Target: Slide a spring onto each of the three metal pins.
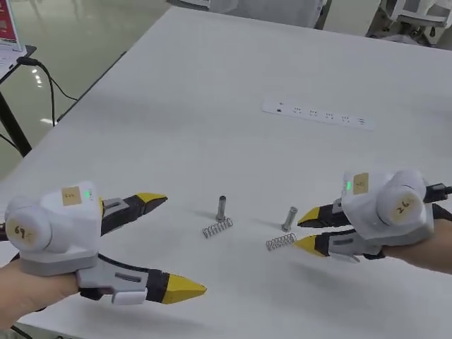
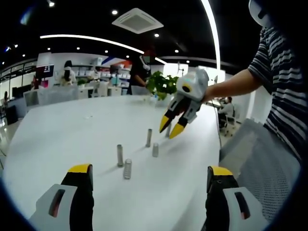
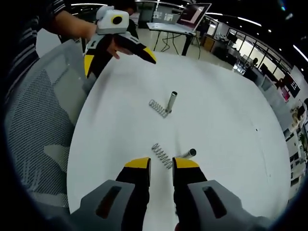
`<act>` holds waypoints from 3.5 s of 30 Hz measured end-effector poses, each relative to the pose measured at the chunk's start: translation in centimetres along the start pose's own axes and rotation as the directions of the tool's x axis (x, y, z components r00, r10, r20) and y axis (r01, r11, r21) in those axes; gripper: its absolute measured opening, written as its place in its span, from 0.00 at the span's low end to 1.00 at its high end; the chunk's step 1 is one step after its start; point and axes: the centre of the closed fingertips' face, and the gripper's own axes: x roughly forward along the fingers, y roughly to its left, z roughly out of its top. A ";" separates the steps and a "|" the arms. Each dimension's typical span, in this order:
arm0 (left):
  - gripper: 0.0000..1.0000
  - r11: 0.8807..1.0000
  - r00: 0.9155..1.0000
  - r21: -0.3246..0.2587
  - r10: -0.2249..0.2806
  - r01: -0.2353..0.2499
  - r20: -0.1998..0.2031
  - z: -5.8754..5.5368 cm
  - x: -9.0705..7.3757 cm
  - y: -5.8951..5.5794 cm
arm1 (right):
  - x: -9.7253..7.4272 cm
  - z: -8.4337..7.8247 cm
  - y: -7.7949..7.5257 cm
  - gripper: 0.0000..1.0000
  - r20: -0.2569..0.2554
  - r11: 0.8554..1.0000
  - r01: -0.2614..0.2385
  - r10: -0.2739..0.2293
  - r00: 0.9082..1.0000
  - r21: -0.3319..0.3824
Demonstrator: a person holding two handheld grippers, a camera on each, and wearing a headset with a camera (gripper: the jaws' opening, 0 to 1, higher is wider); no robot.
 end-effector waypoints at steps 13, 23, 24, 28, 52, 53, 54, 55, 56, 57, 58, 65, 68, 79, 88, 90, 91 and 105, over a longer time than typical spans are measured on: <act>0.95 1.000 1.000 -0.008 0.009 -0.009 -0.007 -0.5 -0.4 0.1 | 2.4 -0.7 0.2 0.15 -0.052 0.999 -0.036 0.035 0.998 -0.011; 0.95 1.000 1.000 -0.009 0.009 -0.010 -0.011 -0.6 -0.4 0.2 | 3.3 -1.4 0.1 0.14 -0.094 0.998 -0.044 0.039 0.995 -0.055; 0.95 1.000 1.000 -0.009 0.010 -0.010 -0.011 -0.7 -0.4 0.2 | 3.3 -1.4 0.0 0.14 -0.093 0.998 -0.044 0.039 0.995 -0.054; 0.94 1.000 1.000 -0.013 0.010 -0.011 -0.012 -0.8 -0.4 0.2 | 3.6 -1.7 0.0 0.14 -0.101 0.998 -0.048 0.043 0.994 -0.050; 0.94 1.000 1.000 -0.016 0.004 -0.005 -0.016 -0.9 -0.3 0.0 | 4.0 -3.0 0.4 0.07 -0.116 0.998 -0.055 0.051 0.992 -0.031; 0.94 1.000 1.000 -0.015 0.004 -0.005 -0.017 -0.9 -0.2 -0.1 | 4.0 -3.0 0.4 0.07 -0.115 0.998 -0.054 0.051 0.992 -0.027; 0.93 1.000 1.000 -0.015 0.003 -0.003 -0.018 -0.9 -0.2 -0.1 | 4.0 -2.9 0.5 0.07 -0.116 0.998 -0.054 0.050 0.992 -0.029; 0.93 1.000 1.000 -0.017 0.001 -0.001 -0.019 -0.9 -0.2 -0.2 | 4.0 -2.9 0.5 0.07 -0.119 0.998 -0.054 0.050 0.992 -0.037; 0.93 1.000 1.000 -0.018 0.000 0.000 -0.020 -1.0 -0.2 -0.2 | 4.0 -2.9 0.5 0.07 -0.121 0.998 -0.053 0.048 0.991 -0.039; 0.93 1.000 1.000 -0.015 0.000 0.000 -0.021 -1.0 -0.2 -0.3 | 4.0 -2.9 0.5 0.07 -0.122 0.998 -0.051 0.046 0.991 -0.037; 0.93 1.000 1.000 -0.015 -0.002 0.001 -0.021 -0.9 -0.2 -0.4 | 4.0 -2.9 0.5 0.07 -0.121 0.998 -0.049 0.044 0.992 -0.036; 0.93 1.000 1.000 -0.010 -0.009 0.009 -0.023 -0.7 -0.2 -0.5 | 3.4 -2.4 0.6 0.07 -0.094 0.999 -0.031 0.028 0.995 -0.022; 0.93 1.000 1.000 -0.009 -0.012 0.012 -0.024 -0.6 -0.1 -0.6 | 2.9 -2.0 0.6 0.07 -0.083 0.999 -0.024 0.022 0.996 -0.024; 0.92 0.998 0.998 -0.003 -0.056 0.056 -0.028 -0.3 0.8 -1.5 | 0.6 -0.9 1.1 0.07 -0.056 0.999 -0.013 0.011 0.998 -0.034; 0.90 0.995 0.995 0.006 -0.097 0.098 -0.023 0.5 1.7 -2.0 | -0.7 0.2 2.0 0.07 -0.032 1.000 -0.013 0.012 0.999 -0.024; 0.89 0.994 0.994 0.012 -0.104 0.104 -0.023 0.6 1.9 -2.0 | -1.0 0.2 2.2 0.07 -0.031 1.000 -0.011 0.011 0.999 -0.022; 0.89 0.993 0.993 0.012 -0.113 0.114 -0.024 0.7 2.0 -2.2 | -1.1 0.3 2.3 0.07 -0.030 1.000 -0.012 0.011 0.999 -0.025; 0.80 0.984 0.984 0.015 -0.177 0.177 -0.022 1.5 3.6 -2.9 | -2.0 0.8 3.2 0.07 -0.037 0.999 -0.013 0.011 0.999 -0.042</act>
